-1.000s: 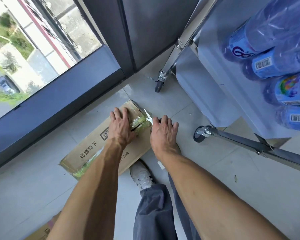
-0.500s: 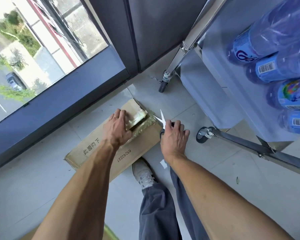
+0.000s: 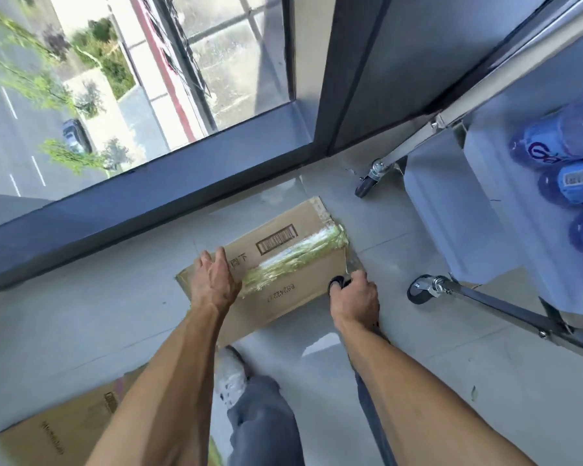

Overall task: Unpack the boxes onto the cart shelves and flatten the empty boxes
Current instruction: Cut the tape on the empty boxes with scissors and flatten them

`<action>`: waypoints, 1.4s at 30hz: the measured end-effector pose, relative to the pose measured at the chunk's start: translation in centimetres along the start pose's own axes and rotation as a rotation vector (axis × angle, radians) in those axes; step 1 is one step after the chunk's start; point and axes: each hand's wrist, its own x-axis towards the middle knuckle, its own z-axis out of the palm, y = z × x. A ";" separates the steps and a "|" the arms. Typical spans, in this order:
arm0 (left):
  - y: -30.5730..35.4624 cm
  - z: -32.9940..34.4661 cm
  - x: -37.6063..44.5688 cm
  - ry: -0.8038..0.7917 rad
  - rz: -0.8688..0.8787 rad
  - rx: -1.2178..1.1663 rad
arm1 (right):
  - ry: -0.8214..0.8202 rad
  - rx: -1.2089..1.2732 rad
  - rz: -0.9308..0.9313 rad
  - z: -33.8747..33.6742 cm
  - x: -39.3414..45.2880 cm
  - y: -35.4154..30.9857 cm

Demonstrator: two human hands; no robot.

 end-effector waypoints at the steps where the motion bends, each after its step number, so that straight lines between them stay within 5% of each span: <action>1: -0.9 0.1 0.2 -0.017 -0.013 -0.003 | 0.015 0.023 -0.005 0.9 -1.1 -0.1; 9: -6.2 3.8 0.7 -0.110 0.135 0.152 | -0.117 -0.146 -0.253 10.9 -8.9 3.0; 19: -9.6 5.0 1.0 0.032 0.365 0.256 | -0.090 -0.100 -0.084 20.1 -18.1 6.3; 25: -10.0 9.9 -4.0 -0.100 0.305 0.095 | 0.036 -0.269 -0.282 19.1 -18.6 6.8; 32: -8.0 13.8 -7.6 -0.129 0.160 0.089 | -0.118 -0.628 -0.651 15.6 -16.4 9.0; 42: -8.1 13.6 -7.5 -0.105 0.187 0.172 | -0.137 -0.620 -0.734 15.5 -16.6 12.4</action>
